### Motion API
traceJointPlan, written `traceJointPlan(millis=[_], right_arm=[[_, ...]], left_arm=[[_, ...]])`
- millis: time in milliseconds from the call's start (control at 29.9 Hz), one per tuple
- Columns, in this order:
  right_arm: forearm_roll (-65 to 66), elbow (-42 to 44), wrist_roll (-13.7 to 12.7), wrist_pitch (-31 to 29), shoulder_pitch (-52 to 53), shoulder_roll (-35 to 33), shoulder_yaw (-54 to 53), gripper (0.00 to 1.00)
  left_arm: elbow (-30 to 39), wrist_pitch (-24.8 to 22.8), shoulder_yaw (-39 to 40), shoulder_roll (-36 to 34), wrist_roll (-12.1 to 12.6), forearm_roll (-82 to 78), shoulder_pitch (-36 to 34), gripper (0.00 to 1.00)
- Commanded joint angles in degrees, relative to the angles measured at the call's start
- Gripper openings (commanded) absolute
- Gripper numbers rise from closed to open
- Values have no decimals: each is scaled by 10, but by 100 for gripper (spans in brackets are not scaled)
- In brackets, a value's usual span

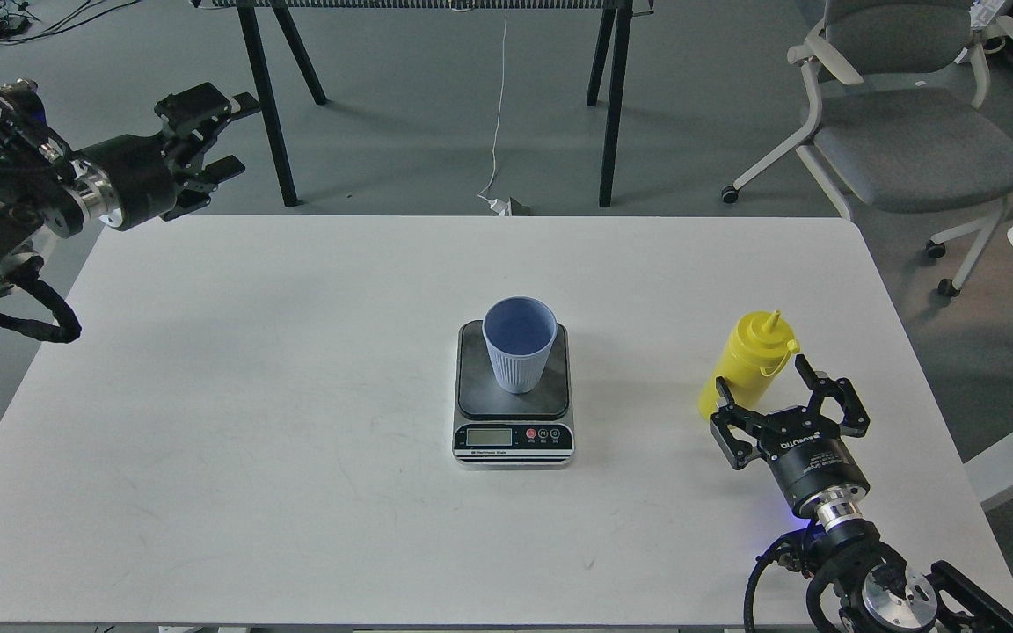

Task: Pour seasoning into cup on scale with both arms
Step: 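Open the right gripper and pull it back from the bottle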

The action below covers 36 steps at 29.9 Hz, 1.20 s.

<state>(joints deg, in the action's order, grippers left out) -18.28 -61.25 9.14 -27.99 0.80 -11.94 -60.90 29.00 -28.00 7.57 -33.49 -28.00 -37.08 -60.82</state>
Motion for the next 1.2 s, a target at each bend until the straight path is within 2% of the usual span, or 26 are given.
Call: traceJointPlan(millis=[0,568,1170], right_arm=[[0,-5,0,0,-8,-3,1,98],[5,-58,-1,0,-81,-7,2,99],[5,-239,0,0,-220,-138,-33,98]], left_arm=[[0,0,0,0,0,1,0,99],[-3,0,1,7,0,0,0,99],[-6,0,2,25,0,1,0,99]])
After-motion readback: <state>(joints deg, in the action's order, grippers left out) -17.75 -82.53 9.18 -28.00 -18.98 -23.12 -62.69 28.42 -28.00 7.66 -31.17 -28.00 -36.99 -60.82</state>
